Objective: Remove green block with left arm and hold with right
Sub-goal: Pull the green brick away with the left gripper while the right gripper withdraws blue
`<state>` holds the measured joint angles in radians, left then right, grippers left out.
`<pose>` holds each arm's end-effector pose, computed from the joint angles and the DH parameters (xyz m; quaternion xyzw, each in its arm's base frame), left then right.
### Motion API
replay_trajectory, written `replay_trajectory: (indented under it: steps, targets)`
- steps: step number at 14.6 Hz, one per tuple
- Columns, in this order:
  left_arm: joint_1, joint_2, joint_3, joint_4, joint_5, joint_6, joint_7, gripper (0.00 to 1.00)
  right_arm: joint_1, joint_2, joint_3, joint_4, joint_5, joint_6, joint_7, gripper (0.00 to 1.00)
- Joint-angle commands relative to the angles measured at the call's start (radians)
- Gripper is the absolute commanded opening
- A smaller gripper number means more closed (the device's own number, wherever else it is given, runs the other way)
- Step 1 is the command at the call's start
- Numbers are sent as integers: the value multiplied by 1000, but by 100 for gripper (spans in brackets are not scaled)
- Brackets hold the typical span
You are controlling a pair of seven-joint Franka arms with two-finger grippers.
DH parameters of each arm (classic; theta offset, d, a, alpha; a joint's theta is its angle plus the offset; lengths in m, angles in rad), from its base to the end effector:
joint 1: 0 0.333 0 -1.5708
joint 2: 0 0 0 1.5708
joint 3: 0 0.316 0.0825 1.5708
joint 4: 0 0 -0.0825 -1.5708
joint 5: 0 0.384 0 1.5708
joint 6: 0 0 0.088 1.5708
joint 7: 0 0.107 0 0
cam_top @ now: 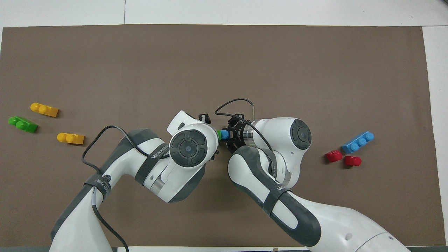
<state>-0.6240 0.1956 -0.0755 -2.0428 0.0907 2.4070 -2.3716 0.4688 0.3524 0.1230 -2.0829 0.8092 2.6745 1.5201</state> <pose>0.4601 -0.3846 0.3636 0.6895 0.7189 0.0289 0.0836 0.5131 0.3160 0.2739 -0.6614 0.7038 0.1549 0.2080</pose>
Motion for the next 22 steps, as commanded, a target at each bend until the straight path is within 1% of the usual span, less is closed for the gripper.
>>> replay_trajectory:
  steps: [1, 3, 8, 10, 12, 14, 17, 19, 20, 21, 22]
  targets:
    - [-8, -2, 6, 1, 9, 1, -17, 0, -10, 10, 6, 17, 38, 22, -28, 0]
    - [12, -13, 10, 15, 6, -14, -23, 0, -10, 10, 6, 17, 38, 21, -28, 0]
    - [40, -93, 6, 32, 3, -127, 37, 0, -15, 8, 4, 38, 38, 16, -28, 0]
    - [43, -128, 5, 30, -5, -155, 55, 0, -38, 7, 4, 47, 36, 7, -29, 0]
    - [44, -143, 5, 32, -12, -176, 61, 0, -59, -6, 3, 49, 36, -11, -31, 0]
    - [46, -160, 6, 32, -38, -196, 100, 0, -125, -35, 1, 53, 18, -82, -55, 0]
    - [108, -182, 6, 32, -83, -239, 224, 0, -272, -88, 0, 60, 10, -229, -213, 0]
    - [182, -195, 6, 32, -124, -267, 372, 0, -387, -108, -2, 60, -51, -325, -337, 0]
    - [226, -206, 6, 33, -150, -281, 455, 0, -451, -110, -2, 60, -112, -365, -406, 0]
    - [278, -218, 6, 36, -178, -305, 541, 0, -519, -110, 0, 60, -160, -392, -470, 0]
    - [329, -228, 6, 45, -205, -336, 636, 0, -579, -110, 0, 57, -174, -404, -521, 0]
